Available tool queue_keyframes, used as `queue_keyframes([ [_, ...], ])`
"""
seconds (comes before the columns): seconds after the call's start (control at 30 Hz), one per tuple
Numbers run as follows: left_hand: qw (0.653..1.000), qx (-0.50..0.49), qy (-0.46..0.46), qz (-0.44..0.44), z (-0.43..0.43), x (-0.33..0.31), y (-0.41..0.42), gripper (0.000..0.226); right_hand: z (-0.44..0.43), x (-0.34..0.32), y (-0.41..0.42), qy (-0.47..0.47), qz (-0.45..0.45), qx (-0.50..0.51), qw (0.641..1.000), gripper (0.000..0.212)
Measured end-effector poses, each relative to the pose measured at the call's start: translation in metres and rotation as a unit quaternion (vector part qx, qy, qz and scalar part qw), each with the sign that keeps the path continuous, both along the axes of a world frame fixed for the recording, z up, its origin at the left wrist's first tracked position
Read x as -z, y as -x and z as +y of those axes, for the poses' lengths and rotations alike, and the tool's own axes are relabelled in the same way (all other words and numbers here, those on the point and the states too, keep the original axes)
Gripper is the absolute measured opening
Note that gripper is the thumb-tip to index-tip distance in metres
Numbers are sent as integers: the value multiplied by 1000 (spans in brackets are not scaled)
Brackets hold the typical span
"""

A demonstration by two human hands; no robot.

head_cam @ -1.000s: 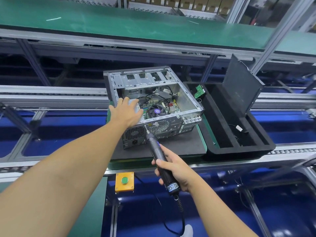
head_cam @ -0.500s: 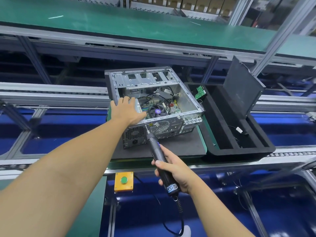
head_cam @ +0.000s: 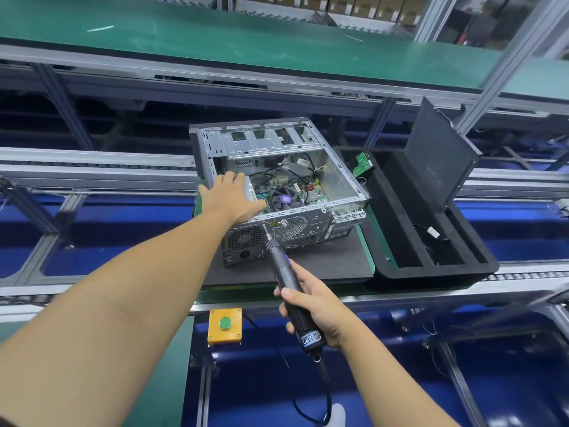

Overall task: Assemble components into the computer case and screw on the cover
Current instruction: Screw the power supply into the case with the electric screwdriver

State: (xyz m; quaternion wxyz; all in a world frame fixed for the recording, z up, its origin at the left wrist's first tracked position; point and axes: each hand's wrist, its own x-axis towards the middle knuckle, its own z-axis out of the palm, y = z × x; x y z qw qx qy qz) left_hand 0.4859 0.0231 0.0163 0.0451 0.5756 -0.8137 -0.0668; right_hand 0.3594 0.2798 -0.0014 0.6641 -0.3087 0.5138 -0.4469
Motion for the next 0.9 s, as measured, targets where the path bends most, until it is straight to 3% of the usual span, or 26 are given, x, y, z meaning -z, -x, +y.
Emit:
queue_keyframes([
  [0.67,999,6,44,-16,-3,5,-1,98,-1,9,3,-9,42,-13,999,94],
  [0.9,993,43,48,-98,-14,-1,11,91,-3,18,7,-13,87,-20,996,89],
])
